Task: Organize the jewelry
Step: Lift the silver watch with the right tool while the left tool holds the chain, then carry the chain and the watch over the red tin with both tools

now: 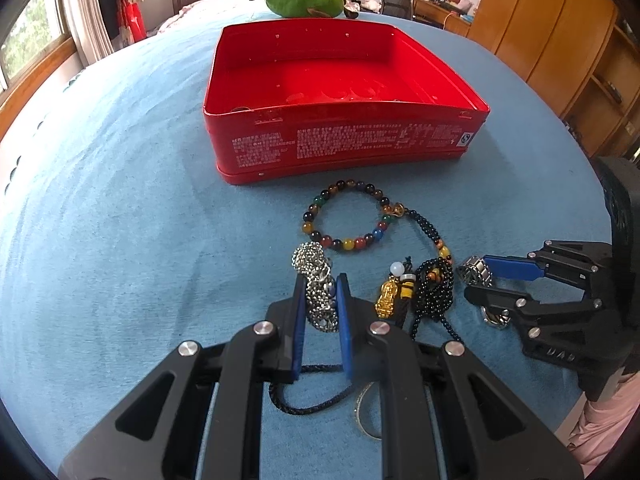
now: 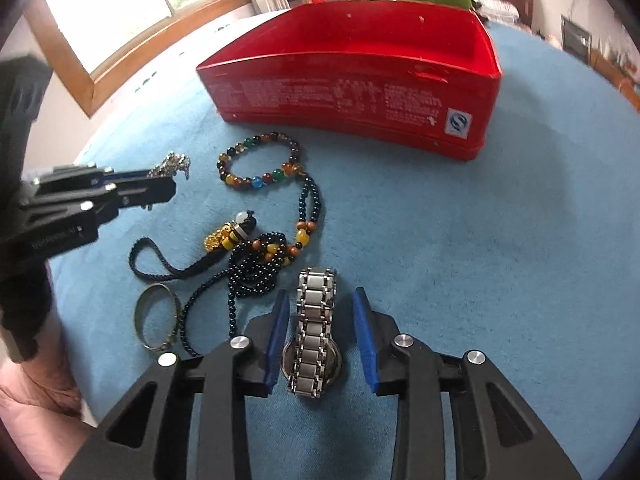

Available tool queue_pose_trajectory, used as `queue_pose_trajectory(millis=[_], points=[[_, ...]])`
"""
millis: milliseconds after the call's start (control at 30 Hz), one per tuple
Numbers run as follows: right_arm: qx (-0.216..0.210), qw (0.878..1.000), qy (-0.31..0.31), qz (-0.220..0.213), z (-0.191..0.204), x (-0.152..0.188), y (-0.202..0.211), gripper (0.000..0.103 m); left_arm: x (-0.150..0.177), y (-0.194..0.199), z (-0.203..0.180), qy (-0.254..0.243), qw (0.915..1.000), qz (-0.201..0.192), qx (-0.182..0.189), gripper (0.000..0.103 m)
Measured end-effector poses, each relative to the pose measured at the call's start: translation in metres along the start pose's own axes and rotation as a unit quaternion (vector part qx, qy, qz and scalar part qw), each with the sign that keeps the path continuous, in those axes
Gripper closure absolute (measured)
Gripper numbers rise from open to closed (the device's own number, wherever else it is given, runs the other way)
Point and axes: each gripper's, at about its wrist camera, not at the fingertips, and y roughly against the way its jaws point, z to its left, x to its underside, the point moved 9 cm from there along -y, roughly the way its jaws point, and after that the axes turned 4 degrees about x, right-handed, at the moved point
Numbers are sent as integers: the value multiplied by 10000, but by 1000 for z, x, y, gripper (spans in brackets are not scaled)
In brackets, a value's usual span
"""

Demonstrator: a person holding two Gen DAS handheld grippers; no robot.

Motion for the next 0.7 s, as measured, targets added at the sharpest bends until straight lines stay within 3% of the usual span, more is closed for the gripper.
queue_pose_trajectory(millis=[100,167,267,700], points=[[248,9995,176,-114,4,1,-1,86,0,-2,0,8,10000,16,9,90],[172,9998,58,-122,2,0,0,87,-1,-3,0,15,10000,20,10,90],[-22,9997,-179,-144,-4,-3,5,88,-2,-2,1,19,10000,6,13,90],[-386,9924,-510,-1051,-25,-34,79,88,-10,15,4,110,9998,-190,-32,90]])
